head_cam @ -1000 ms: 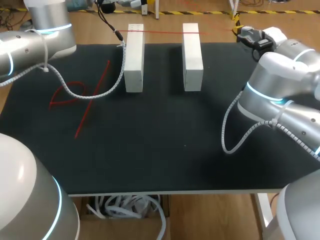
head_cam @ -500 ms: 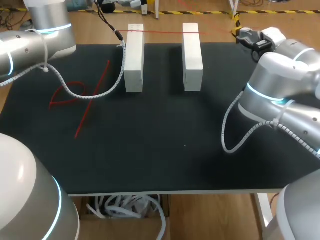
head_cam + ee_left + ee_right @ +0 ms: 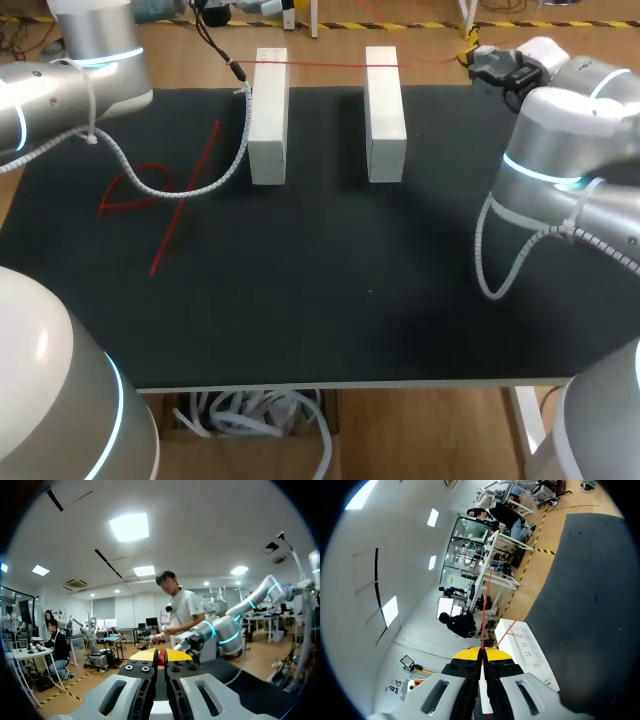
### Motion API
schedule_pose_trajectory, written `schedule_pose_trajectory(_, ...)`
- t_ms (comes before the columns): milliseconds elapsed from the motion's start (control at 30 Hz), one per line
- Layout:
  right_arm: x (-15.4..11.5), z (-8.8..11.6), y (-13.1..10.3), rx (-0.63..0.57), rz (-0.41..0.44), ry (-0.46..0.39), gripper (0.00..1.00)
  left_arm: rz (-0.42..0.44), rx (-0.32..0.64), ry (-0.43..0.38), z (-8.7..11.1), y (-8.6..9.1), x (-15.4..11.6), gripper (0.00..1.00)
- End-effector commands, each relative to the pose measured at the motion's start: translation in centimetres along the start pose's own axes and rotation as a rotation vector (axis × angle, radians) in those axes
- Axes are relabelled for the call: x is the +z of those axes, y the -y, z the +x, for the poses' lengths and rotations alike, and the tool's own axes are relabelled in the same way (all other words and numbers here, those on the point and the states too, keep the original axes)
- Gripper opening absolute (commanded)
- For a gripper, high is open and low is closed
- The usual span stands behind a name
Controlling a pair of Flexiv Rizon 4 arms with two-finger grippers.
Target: Grab the tape and strap the tape.
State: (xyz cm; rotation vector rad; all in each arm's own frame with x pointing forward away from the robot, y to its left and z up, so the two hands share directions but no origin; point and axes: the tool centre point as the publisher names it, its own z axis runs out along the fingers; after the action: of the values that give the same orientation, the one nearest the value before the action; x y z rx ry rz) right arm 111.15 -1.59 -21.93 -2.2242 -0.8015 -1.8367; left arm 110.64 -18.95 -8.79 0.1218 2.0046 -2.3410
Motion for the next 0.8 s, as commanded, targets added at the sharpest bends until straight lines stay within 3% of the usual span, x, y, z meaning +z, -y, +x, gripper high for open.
schedule_pose_trajectory(33, -0.16, 0.31, -0.64, -0.011, 0.036, 0.083, 0.00, 0.003, 0.002, -0.002, -0.06, -0.13, -0.01, 0.00)
schedule_pose_trajectory(200, -0.32, 0.37, -0.51, -0.051, 0.065, 0.136, 0.00, 0.003, 0.002, -0.002, -0.06, -0.13, -0.01, 0.00)
schedule_pose_trajectory(467, -0.57, 0.94, -0.21, -0.141, 0.078, 0.142, 0.00, 0.003, 0.002, -0.002, -0.06, -0.13, -0.01, 0.00)
schedule_pose_trajectory(800, -0.62, 1.17, -0.65, -0.118, 0.060, 0.131, 0.00, 0.003, 0.002, -0.002, -0.06, -0.13, -0.01, 0.00)
